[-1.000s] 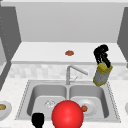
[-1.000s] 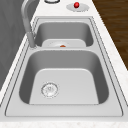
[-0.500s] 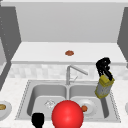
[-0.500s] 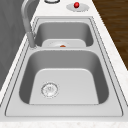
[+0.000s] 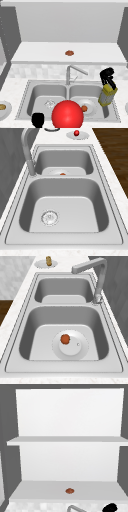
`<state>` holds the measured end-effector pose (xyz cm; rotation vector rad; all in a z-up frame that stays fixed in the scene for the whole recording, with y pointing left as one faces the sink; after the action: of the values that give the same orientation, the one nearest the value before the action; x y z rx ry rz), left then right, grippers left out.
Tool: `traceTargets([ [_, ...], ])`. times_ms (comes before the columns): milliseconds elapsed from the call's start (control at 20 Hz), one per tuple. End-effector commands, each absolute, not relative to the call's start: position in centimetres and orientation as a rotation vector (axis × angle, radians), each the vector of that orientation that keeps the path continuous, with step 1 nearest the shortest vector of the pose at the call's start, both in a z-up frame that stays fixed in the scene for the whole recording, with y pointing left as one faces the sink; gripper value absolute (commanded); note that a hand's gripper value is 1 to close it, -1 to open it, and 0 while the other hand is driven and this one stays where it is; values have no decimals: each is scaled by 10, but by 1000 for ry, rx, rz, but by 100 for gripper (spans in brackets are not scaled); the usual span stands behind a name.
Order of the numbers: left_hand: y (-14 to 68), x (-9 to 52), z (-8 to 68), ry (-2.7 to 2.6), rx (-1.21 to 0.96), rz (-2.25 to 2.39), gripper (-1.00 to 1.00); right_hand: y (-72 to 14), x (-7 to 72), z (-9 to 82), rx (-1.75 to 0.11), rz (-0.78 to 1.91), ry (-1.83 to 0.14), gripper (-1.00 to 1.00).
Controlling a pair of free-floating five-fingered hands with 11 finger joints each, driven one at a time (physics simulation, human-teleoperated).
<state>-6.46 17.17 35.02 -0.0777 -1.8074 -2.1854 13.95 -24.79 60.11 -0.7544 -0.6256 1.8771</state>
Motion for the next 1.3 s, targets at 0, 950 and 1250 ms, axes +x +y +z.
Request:
traceTargets([
  [0,172,-65,350,-1807,-78,-2185,0,-262,145,578,-805,1795,-617,100],
  [950,172,-65,350,-1807,-78,-2185,0,-316,216,486,-743,1823,-606,100],
  [1250,172,-65,350,-1807,-78,-2185,0,-335,246,481,-752,1827,-610,100],
])
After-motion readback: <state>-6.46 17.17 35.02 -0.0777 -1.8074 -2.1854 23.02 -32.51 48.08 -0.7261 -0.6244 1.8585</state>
